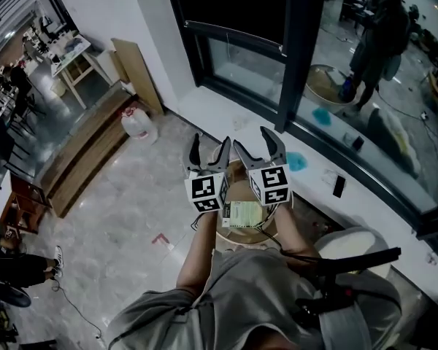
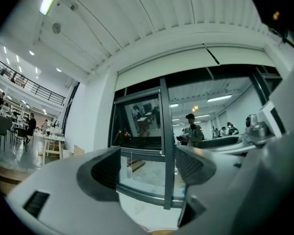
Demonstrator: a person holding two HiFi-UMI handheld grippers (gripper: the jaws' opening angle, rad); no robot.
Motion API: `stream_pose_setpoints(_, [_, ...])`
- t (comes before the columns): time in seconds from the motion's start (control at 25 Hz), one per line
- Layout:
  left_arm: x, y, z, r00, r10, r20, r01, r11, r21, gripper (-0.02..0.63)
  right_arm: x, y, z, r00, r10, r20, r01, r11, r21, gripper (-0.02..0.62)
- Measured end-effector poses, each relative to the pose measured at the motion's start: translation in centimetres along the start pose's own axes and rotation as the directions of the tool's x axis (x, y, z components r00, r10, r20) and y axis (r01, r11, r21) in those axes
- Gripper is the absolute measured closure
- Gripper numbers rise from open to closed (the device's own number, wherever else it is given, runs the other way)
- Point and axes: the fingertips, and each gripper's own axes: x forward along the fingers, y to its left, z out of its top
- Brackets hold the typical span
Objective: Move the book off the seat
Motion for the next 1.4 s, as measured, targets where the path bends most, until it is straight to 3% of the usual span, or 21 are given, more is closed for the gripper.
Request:
stream_pose_setpoints(0.4, [-0.4, 0.4, -1.2, 0.999, 0.015, -0.048, -0.015, 1.0, -0.005, 0.258, -1.6, -0.7, -0.5, 0.999, -0.041, -0.013, 0.041, 0.999, -0.007, 0.252])
stream_pose_setpoints(0.6, [-0.5, -0.4, 0.2, 1.0, -0.013, 0.024, 0.014, 0.998, -0.057, 0.258, -2.1, -1.4, -0.6, 0.998, -0.06, -0.026, 0.059, 0.998, -0.011, 0.252])
stream_pose_setpoints(0.92, [-1.2, -0.1, -0.8, 0.999, -0.049, 0.025, 0.05, 0.997, -0.064, 0.258, -2.6, -0.8, -1.1, 0.995, -0.098, -0.036, 0.097, 0.995, -0.024, 0.252])
stream_pose_setpoints(1.12, [-0.7, -0.8, -1.0, 0.993, -0.117, 0.018, 0.119, 0.99, -0.08, 0.258, -3.3, -1.0, -0.6, 0.986, -0.16, -0.038, 0.158, 0.987, -0.032, 0.252])
stream_pose_setpoints(1.28, [1.0, -5.4, -2.9, 0.968, -0.249, 0.012, 0.249, 0.963, -0.107, 0.258, -6.8, -4.7, -1.5, 0.953, -0.3, -0.051, 0.298, 0.954, -0.046, 0.252])
stream_pose_setpoints(1.4, [1.8, -11.5, -4.3, 0.915, -0.404, -0.003, 0.4, 0.906, -0.138, 0.258, -12.6, -8.8, -1.9, 0.881, -0.467, -0.079, 0.463, 0.884, -0.07, 0.252])
